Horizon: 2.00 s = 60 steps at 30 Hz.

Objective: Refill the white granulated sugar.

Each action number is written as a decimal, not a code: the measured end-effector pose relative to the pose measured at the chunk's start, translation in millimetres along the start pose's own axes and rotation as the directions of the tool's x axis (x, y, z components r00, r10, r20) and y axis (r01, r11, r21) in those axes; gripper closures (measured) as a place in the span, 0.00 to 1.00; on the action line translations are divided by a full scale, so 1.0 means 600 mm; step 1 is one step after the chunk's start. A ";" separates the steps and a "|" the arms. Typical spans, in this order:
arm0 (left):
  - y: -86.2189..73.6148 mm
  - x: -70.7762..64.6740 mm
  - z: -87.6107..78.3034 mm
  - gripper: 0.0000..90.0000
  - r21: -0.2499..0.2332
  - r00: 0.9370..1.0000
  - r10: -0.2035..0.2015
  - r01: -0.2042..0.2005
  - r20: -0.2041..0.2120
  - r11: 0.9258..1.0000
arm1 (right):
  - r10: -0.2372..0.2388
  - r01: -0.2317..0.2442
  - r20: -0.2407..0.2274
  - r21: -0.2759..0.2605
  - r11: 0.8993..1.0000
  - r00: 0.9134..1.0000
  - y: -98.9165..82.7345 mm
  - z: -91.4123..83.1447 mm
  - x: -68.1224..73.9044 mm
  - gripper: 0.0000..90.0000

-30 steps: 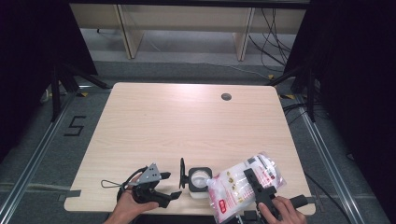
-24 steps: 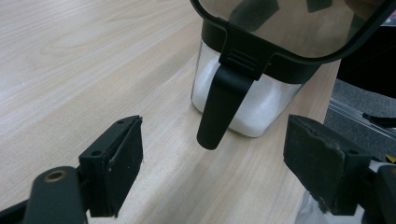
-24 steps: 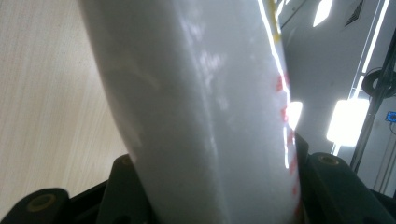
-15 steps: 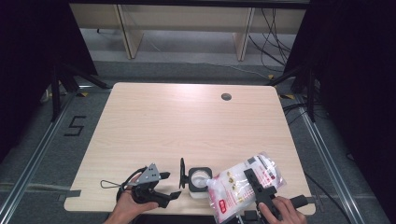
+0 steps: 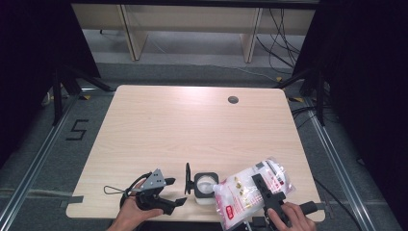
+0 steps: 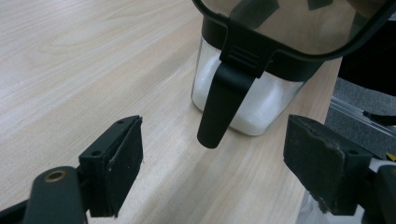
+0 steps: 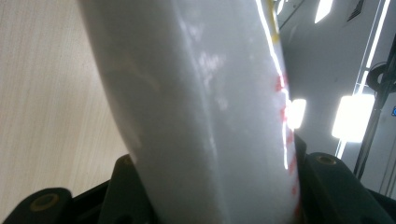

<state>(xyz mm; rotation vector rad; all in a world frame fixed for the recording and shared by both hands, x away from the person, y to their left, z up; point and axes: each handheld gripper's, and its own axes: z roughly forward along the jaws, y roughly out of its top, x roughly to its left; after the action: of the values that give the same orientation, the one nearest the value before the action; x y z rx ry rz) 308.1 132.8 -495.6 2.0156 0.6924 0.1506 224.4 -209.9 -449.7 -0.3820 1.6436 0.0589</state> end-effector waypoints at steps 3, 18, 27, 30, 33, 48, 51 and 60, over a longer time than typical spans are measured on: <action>-0.002 0.000 0.000 0.22 -0.003 1.000 -0.001 0.001 0.001 1.000 | -0.008 0.008 0.004 0.005 1.000 1.000 -0.001 0.000 -0.002 0.60; 0.000 0.001 -0.001 0.22 0.005 1.000 -0.002 0.002 -0.002 1.000 | 0.003 -0.003 -0.008 0.012 1.000 1.000 -0.001 -0.002 -0.002 0.61; -0.002 0.000 0.000 0.22 0.007 1.000 0.004 -0.004 -0.007 1.000 | -0.012 0.012 0.010 -0.001 1.000 1.000 -0.003 0.000 -0.004 0.61; 0.000 0.001 0.000 0.22 0.000 1.000 -0.004 0.004 -0.003 1.000 | -0.013 0.013 0.010 0.001 1.000 1.000 -0.003 0.000 -0.004 0.61; -0.001 0.001 -0.001 0.22 0.010 1.000 0.003 -0.003 -0.010 1.000 | -0.013 0.013 0.002 0.008 1.000 1.000 -0.003 -0.001 -0.006 0.61; 0.000 0.000 0.000 0.22 -0.002 1.000 -0.014 0.014 -0.005 1.000 | -0.028 0.028 -0.015 0.024 0.999 0.999 -0.001 -0.004 -0.009 0.61; 0.000 0.002 -0.002 0.22 0.010 1.000 -0.001 0.001 -0.007 1.000 | -0.018 0.018 0.014 0.000 1.000 1.000 0.000 0.000 -0.006 0.61; 0.001 0.002 -0.002 0.22 0.004 1.000 -0.004 0.004 -0.005 1.000 | -0.022 0.022 0.011 0.002 1.000 1.000 0.000 -0.001 -0.006 0.61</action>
<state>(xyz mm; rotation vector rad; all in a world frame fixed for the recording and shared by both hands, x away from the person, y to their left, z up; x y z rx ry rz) 308.7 134.0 -495.0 2.0182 0.7004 0.1517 224.1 -208.9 -446.1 -0.3982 1.6283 0.0429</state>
